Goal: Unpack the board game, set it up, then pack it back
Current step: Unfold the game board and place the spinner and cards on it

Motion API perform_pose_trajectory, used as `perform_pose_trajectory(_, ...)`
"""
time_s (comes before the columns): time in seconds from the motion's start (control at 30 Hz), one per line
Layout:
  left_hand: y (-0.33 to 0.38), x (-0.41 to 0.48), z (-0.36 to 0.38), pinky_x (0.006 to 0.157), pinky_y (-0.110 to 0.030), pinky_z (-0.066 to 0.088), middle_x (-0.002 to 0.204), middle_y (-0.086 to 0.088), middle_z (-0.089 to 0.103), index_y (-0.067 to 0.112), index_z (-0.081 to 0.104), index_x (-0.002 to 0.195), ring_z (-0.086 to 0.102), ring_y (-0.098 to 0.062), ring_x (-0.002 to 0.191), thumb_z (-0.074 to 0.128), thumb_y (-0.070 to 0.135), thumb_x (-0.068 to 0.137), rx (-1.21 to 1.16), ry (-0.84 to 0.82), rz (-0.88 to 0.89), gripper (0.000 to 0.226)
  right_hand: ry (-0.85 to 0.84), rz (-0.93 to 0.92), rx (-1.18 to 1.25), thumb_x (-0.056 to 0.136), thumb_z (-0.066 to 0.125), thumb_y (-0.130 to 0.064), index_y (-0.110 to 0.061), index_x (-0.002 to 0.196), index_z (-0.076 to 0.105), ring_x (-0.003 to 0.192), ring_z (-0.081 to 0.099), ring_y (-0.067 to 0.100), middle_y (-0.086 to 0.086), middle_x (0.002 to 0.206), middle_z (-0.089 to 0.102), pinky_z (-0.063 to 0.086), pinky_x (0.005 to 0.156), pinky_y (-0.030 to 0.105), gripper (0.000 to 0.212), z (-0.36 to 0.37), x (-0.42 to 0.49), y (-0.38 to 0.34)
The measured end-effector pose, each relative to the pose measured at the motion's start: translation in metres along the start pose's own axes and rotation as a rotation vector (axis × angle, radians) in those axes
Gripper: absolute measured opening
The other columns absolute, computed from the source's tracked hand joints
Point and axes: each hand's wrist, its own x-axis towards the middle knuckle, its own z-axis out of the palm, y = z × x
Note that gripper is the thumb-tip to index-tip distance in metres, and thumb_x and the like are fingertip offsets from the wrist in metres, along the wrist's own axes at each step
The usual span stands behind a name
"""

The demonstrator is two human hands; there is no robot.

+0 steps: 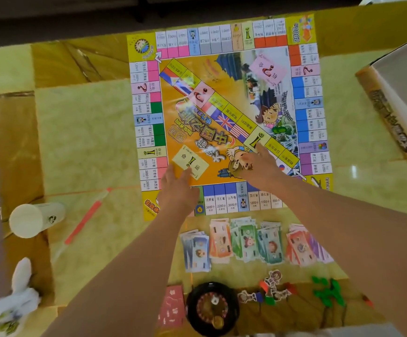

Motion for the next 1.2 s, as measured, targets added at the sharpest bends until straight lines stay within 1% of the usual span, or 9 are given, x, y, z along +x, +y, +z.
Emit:
perform_pose_trajectory(0.2,0.007,-0.011,0.008,0.110,-0.046,0.031,0.159,-0.009,0.009,0.027,0.036,0.146,0.017,-0.032,0.143,0.052,0.024,0.092,0.094,0.106,0.103,0.056,0.128,0.036,0.050,0.092,0.058,-0.020,-0.015,0.143,0.041,0.146,0.015,0.028,0.010,0.158,0.013,0.029,0.112,0.039,0.053,0.000,-0.010,0.017)
perform_pose_trajectory(0.3,0.018,-0.015,0.015,0.110,-0.044,0.030,0.158,-0.008,0.014,0.031,0.035,0.147,0.018,-0.031,0.142,0.052,0.025,0.092,0.133,0.116,0.213,0.057,0.073,0.098,0.009,0.090,0.059,-0.025,-0.013,0.144,0.038,0.140,0.026,0.034,0.015,0.155,0.020,0.035,0.109,0.043,0.059,0.002,-0.012,0.034)
perform_pose_trajectory(0.47,0.036,-0.018,0.032,0.112,-0.044,0.029,0.160,-0.006,0.011,0.028,0.043,0.142,0.013,-0.031,0.144,0.053,0.027,0.094,0.148,0.011,0.217,0.049,-0.001,0.051,0.060,0.090,0.060,-0.022,-0.016,0.145,0.039,0.144,0.020,0.030,0.006,0.162,0.004,0.033,0.111,0.044,0.059,0.004,-0.020,0.052)
perform_pose_trajectory(0.53,0.041,-0.020,0.037,0.112,-0.044,0.030,0.160,-0.007,0.012,0.026,0.046,0.140,0.014,-0.031,0.145,0.052,0.026,0.094,0.137,0.036,0.176,0.047,0.025,0.015,0.144,0.091,0.060,-0.016,-0.014,0.144,0.041,0.141,0.028,0.029,0.008,0.161,0.011,0.038,0.108,0.044,0.056,0.000,-0.027,0.057)
perform_pose_trajectory(0.7,0.059,-0.037,0.048,0.106,-0.043,0.034,0.153,-0.013,0.025,0.015,0.046,0.139,0.023,-0.033,0.140,0.051,0.022,0.094,0.141,0.131,0.138,0.046,0.170,-0.049,0.297,0.094,0.052,-0.010,-0.015,0.132,0.052,0.119,0.051,0.022,0.005,0.138,0.048,0.040,0.091,0.027,0.038,-0.013,-0.049,0.080)
perform_pose_trajectory(0.8,0.073,-0.057,0.062,0.101,-0.041,0.036,0.140,-0.013,0.041,0.014,0.053,0.134,0.035,-0.032,0.130,0.049,0.021,0.095,0.079,0.149,0.157,0.039,0.181,-0.025,0.348,0.094,0.050,-0.010,-0.017,0.116,0.061,0.102,0.060,0.022,0.003,0.106,0.061,0.046,0.085,0.032,0.026,-0.019,-0.067,0.104)
perform_pose_trajectory(0.9,0.083,-0.080,0.079,0.094,-0.041,0.043,0.125,-0.014,0.054,0.015,0.062,0.124,0.048,-0.032,0.117,0.048,0.021,0.096,0.027,0.157,0.162,0.033,0.146,-0.016,0.303,0.091,0.050,-0.008,-0.016,0.106,0.064,0.095,0.063,0.024,0.003,0.092,0.062,0.048,0.080,0.034,0.022,-0.025,-0.087,0.127)
perform_pose_trajectory(1.03,0.081,-0.105,0.106,0.091,-0.042,0.048,0.120,-0.010,0.061,0.018,0.066,0.118,0.054,-0.030,0.113,0.050,0.019,0.094,-0.014,0.157,0.135,0.029,0.143,-0.040,0.267,0.092,0.049,-0.007,-0.011,0.106,0.065,0.097,0.063,0.024,0.008,0.101,0.066,0.049,0.083,0.034,0.022,-0.022,-0.111,0.152)
perform_pose_trajectory(1.2,0.064,-0.138,0.140,0.092,-0.040,0.049,0.125,-0.008,0.060,0.019,0.065,0.120,0.055,-0.028,0.113,0.051,0.019,0.095,-0.014,0.118,0.135,0.029,0.046,-0.002,0.209,0.093,0.047,-0.007,-0.011,0.104,0.067,0.079,0.059,0.019,0.006,0.104,0.066,0.048,0.062,0.028,0.024,0.002,-0.134,0.177)
